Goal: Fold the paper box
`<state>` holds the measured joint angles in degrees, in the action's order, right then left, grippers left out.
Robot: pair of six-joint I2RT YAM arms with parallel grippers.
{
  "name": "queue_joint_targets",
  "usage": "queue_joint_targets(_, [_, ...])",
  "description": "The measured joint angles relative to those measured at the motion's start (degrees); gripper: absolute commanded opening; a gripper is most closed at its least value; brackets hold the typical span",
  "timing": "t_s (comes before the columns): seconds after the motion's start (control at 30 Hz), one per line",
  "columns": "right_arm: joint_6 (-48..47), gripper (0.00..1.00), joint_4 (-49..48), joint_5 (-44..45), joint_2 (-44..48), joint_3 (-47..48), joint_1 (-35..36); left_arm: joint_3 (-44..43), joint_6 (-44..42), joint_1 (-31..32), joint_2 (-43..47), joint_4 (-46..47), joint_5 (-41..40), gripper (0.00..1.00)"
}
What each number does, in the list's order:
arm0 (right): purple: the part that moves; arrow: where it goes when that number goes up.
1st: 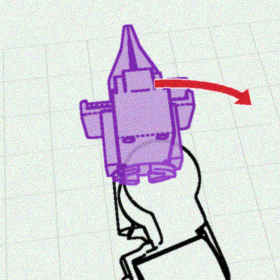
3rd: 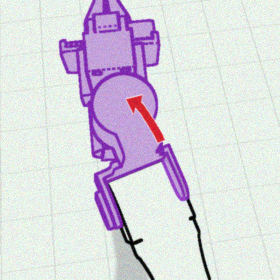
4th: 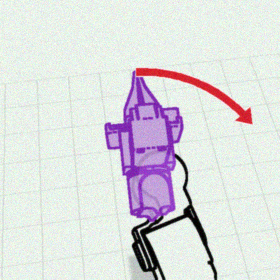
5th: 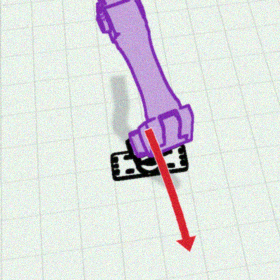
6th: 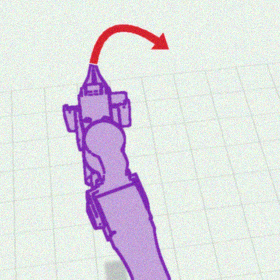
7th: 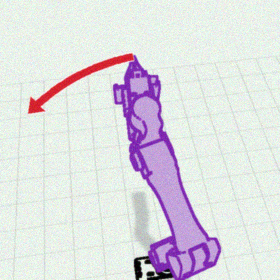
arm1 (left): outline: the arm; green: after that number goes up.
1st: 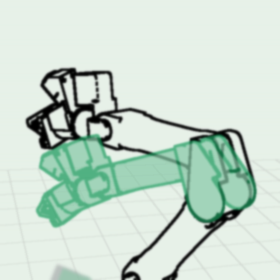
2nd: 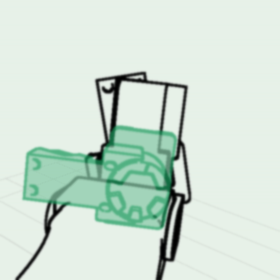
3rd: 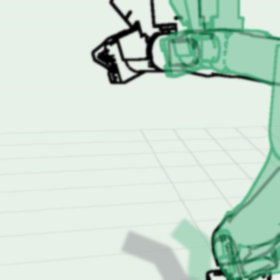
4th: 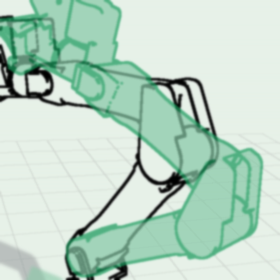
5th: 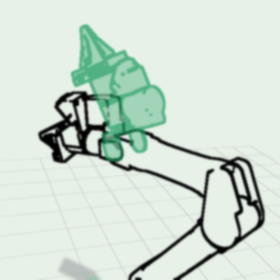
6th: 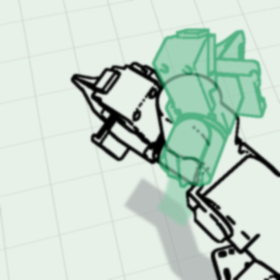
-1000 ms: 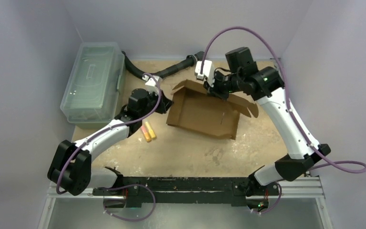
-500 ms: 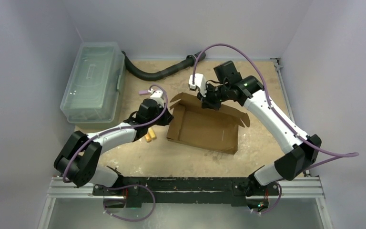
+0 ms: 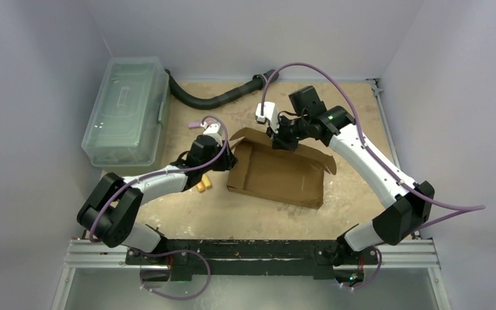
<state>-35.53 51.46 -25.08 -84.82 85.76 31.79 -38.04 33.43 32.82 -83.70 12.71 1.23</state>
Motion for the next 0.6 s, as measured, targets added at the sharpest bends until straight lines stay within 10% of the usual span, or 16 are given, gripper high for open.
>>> queue_joint_targets(0.33, [0.5, 0.00, 0.0, -0.7, 0.9, 0.0, -1.2, 0.2, 1.5, 0.3, -1.5, -0.2, 0.8, 0.47])
queue_joint_targets(0.6, [1.0, 0.13, 0.2, -2.3, 0.6, 0.7, -2.3, 0.5, 1.4, 1.1, -3.4, 0.5, 0.7, 0.03])
